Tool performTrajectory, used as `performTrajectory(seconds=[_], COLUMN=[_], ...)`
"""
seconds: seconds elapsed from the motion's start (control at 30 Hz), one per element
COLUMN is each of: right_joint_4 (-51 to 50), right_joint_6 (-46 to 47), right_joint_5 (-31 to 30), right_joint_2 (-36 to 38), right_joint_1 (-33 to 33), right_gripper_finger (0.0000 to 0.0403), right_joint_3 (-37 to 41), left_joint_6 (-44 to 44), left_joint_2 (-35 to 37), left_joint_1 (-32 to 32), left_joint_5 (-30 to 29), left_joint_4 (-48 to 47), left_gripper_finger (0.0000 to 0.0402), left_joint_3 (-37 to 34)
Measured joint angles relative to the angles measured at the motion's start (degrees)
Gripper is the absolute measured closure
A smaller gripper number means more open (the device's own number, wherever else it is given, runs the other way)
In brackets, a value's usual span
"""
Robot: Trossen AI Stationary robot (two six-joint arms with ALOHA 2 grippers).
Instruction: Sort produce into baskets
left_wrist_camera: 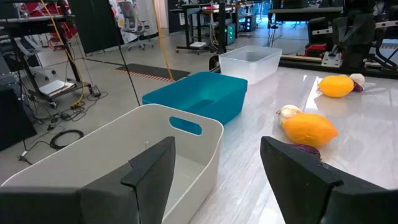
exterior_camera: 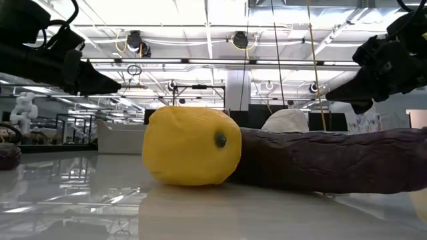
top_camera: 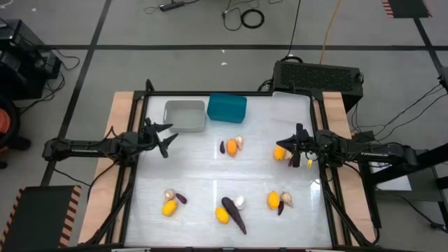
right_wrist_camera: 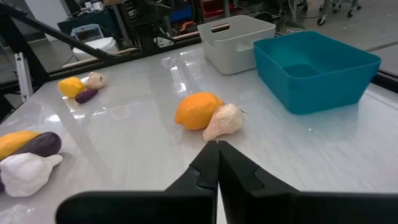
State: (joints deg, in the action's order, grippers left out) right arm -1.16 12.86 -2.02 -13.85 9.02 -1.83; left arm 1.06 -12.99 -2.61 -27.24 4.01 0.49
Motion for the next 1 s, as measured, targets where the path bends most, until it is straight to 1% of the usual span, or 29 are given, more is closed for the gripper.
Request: performTrajectory(seconds=[0.07,0.13,0.23,0.33,0.37,0.43,0.5,0.6,0.7,0.73,0.83,1.0], right_joint_4=[0.90,2.10,5.49,11.32,13.10,16.71,20.56,24.50,26.52,26.76,26.72,26.70], right_joint_6=[2.60,7.40,17.52,27.20,29.70,32.80,33.16,32.43,30.33,29.64,28.57,28.02], right_joint_5=[-0.05,0.69,0.83,0.81,0.83,0.82,0.34,-1.46,-2.74,-2.86,-2.99,-4.52], right_joint_2=[0.00,0.02,-0.04,-0.19,-0.25,-0.28,-0.34,-0.55,-0.85,-1.00,-1.53,-2.48], right_joint_1=[0.00,-0.05,-0.13,-0.11,-0.12,-0.26,-0.76,-1.75,-2.84,-3.14,-3.96,-4.76], right_gripper_finger=[0.0403,0.0403,0.0403,0.0403,0.0403,0.0403,0.0403,0.0403,0.0403,0.0403,0.0403,0.0403], right_joint_3=[0.04,0.04,0.05,0.07,0.07,0.05,0.04,0.04,0.04,0.04,0.02,0.02], left_joint_6=[-0.01,0.00,-0.35,-5.03,-4.43,-0.32,4.98,15.09,21.33,22.48,22.38,22.53], left_joint_2=[0.00,0.00,0.00,0.00,0.00,0.00,-0.02,-0.01,-0.02,-0.02,0.00,-1.89], left_joint_1=[-0.01,0.00,-0.01,-0.15,-0.15,-0.15,-0.15,-0.15,-0.15,-0.15,-0.15,-0.15], left_joint_5=[0.01,0.02,-0.02,-0.85,-0.77,0.19,0.77,1.18,1.07,1.04,0.63,0.02], left_joint_4=[0.00,0.00,0.11,0.97,1.30,2.15,3.29,7.65,12.43,13.84,16.55,16.18], left_gripper_finger=[0.0157,0.0157,0.0157,0.0157,0.0157,0.0157,0.0157,0.0157,0.0157,0.0157,0.0157,0.0157], left_joint_3=[0.00,0.00,0.00,0.00,0.00,0.00,0.00,0.00,0.00,0.00,0.03,2.45])
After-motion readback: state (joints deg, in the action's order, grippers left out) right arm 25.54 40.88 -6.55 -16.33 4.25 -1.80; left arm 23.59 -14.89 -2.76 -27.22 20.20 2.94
